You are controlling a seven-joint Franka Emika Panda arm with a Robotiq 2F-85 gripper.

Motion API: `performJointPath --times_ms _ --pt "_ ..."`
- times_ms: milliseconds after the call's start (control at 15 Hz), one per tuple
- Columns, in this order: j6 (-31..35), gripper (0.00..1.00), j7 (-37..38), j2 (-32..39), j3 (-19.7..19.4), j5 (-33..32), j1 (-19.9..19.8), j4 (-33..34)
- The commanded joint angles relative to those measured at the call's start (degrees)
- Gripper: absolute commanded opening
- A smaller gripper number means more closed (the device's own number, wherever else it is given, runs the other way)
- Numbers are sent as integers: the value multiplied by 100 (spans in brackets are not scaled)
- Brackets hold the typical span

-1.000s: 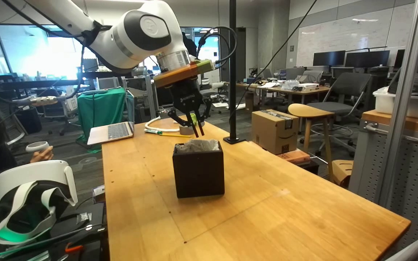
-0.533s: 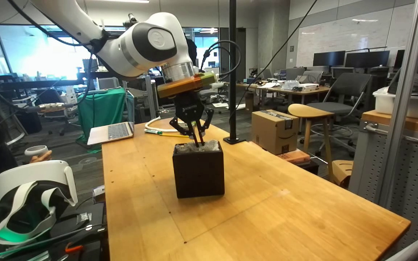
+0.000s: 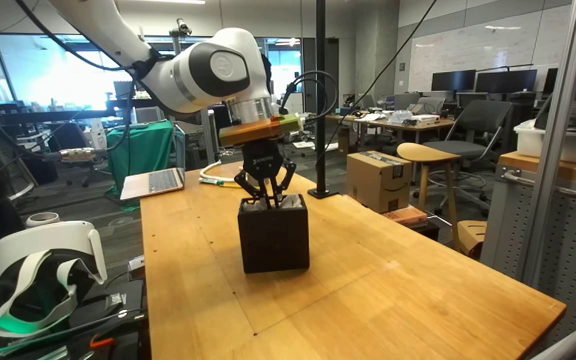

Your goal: Put the white towel inside the black basket

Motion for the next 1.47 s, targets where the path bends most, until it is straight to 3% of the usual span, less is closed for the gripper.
performJointPath --times_ms 0,533,1133,1400 --pt "68 16 -199 120 -75 287 -107 -21" --pt "72 15 -374 283 -133 614 -242 -18" --pt "21 16 -614 982 -115 1135 -395 291" --pt "106 16 -368 1193 -158 1169 -480 405"
